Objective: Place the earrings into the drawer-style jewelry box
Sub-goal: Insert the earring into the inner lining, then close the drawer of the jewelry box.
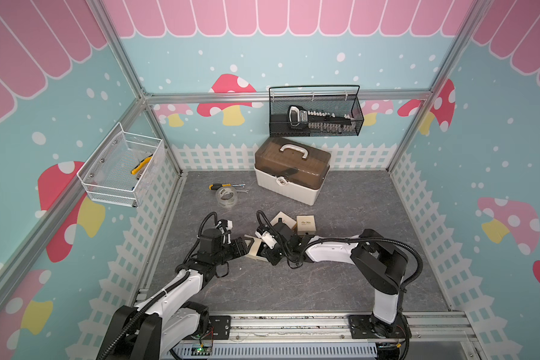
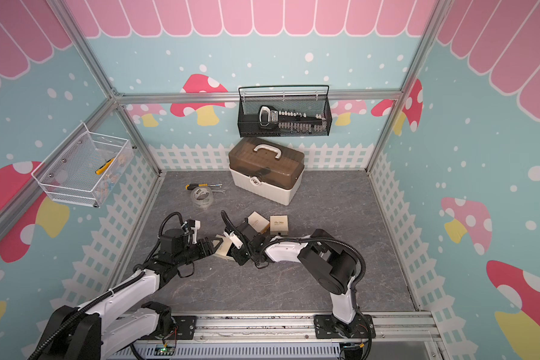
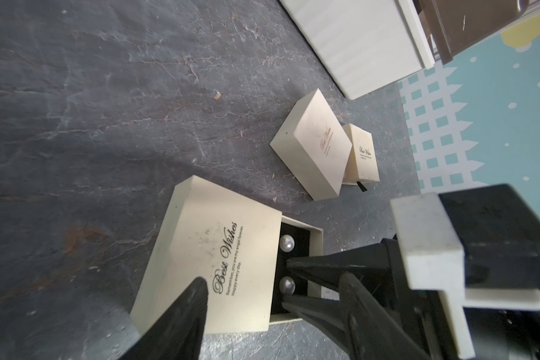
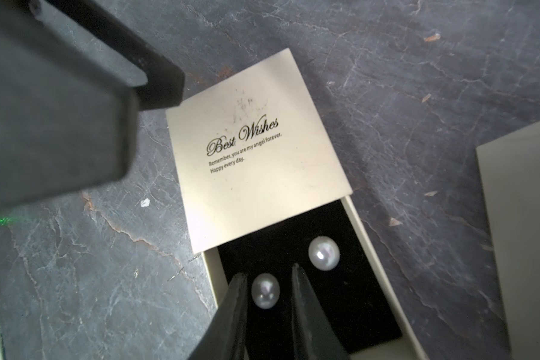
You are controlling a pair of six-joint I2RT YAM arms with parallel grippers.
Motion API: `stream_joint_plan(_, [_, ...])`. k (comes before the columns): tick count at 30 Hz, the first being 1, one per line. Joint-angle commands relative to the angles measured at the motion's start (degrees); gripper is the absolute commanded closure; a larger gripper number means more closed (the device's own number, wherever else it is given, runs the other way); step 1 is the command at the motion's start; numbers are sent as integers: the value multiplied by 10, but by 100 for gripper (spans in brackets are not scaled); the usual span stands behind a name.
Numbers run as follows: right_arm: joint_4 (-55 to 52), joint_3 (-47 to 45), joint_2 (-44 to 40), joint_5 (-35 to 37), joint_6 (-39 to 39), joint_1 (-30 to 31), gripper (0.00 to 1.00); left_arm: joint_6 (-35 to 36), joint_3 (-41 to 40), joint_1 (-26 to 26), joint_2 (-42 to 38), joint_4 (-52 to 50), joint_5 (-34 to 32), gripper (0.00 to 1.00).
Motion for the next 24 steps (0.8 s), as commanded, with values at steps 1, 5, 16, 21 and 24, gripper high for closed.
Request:
stream_joint_plan(1, [-17, 16, -34, 7, -3, 1, 75, 7, 25, -4, -25, -29, -43, 31])
stream_joint_plan(5, [-29, 4, -71, 58, 7, 0, 75, 18, 51, -3, -34, -80, -125, 30])
stream_joint_plan(16, [-135, -19, -94, 117, 80, -18, 97, 26, 102, 7, 100, -78, -115, 25])
stream_joint_plan(21, [-141, -8, -64, 105, 92, -18, 100, 28, 111, 7, 152, -63, -77, 24])
stream_joint_plan(24, [-141, 8, -45, 91, 92, -17, 100, 26, 110, 6, 173, -42, -44, 24])
